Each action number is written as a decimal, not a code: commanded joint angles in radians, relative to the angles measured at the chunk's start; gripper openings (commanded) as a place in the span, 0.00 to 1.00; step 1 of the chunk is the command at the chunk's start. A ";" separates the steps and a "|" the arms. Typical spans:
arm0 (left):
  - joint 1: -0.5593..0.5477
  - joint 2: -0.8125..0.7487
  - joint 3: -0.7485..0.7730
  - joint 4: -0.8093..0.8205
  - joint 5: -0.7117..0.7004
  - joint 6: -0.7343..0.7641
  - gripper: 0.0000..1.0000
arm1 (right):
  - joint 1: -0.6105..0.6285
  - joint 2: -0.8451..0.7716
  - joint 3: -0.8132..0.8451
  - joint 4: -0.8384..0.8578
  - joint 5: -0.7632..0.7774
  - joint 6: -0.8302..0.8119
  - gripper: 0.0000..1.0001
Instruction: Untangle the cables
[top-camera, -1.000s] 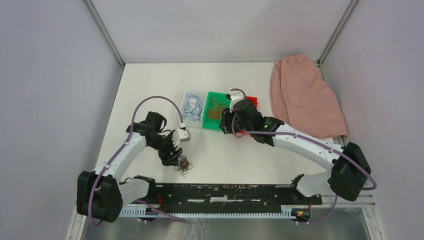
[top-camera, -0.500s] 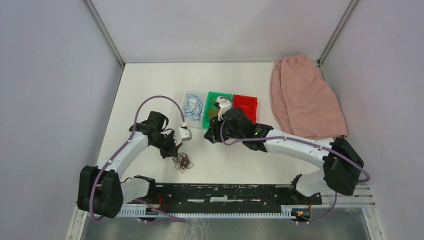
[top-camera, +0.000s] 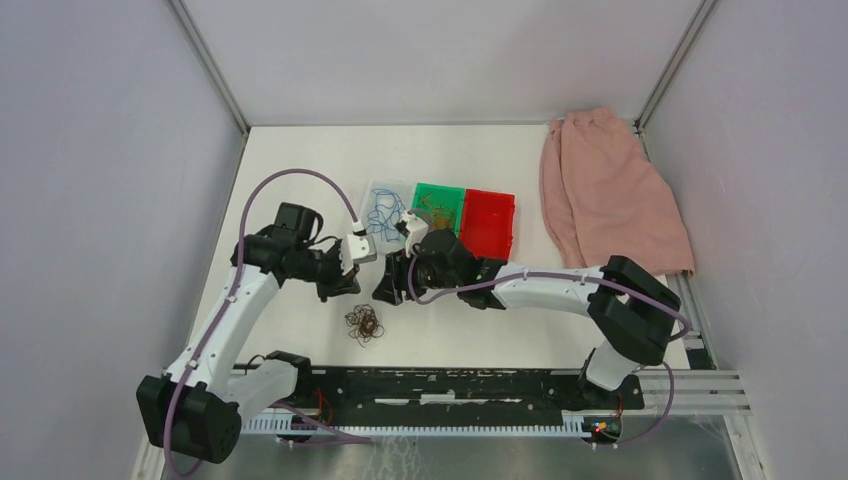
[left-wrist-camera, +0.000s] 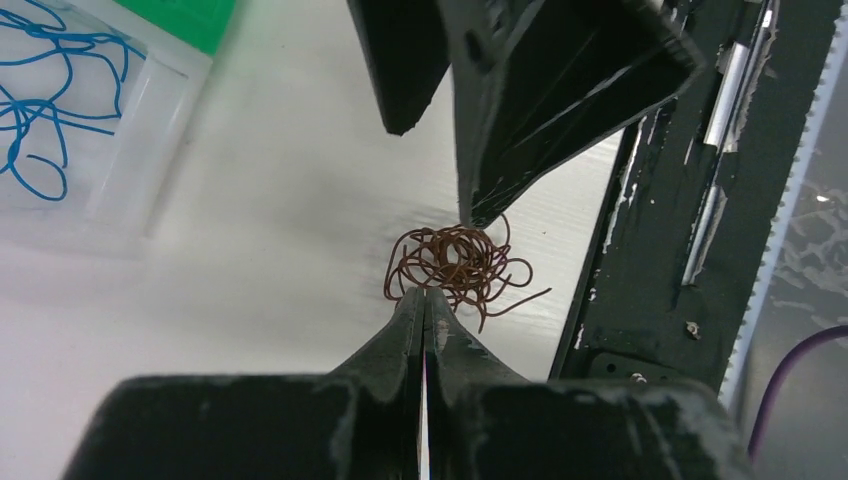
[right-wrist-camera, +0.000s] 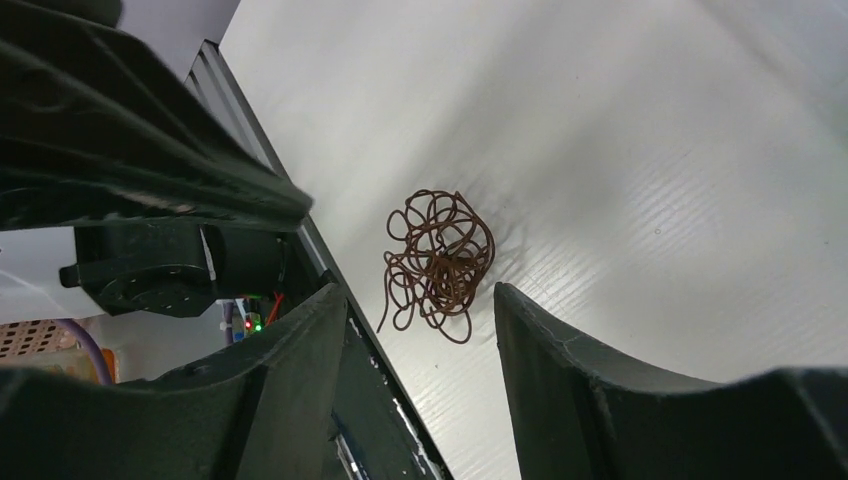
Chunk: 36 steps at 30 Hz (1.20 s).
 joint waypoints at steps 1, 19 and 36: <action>-0.004 -0.038 0.043 -0.092 0.049 -0.011 0.04 | 0.013 0.055 0.055 0.074 -0.051 0.005 0.63; -0.003 0.026 -0.224 0.116 -0.190 0.131 0.56 | 0.018 -0.071 -0.061 0.007 0.095 0.040 0.57; -0.004 0.069 -0.068 0.038 -0.082 0.071 0.11 | 0.016 -0.199 -0.097 -0.034 0.156 0.024 0.52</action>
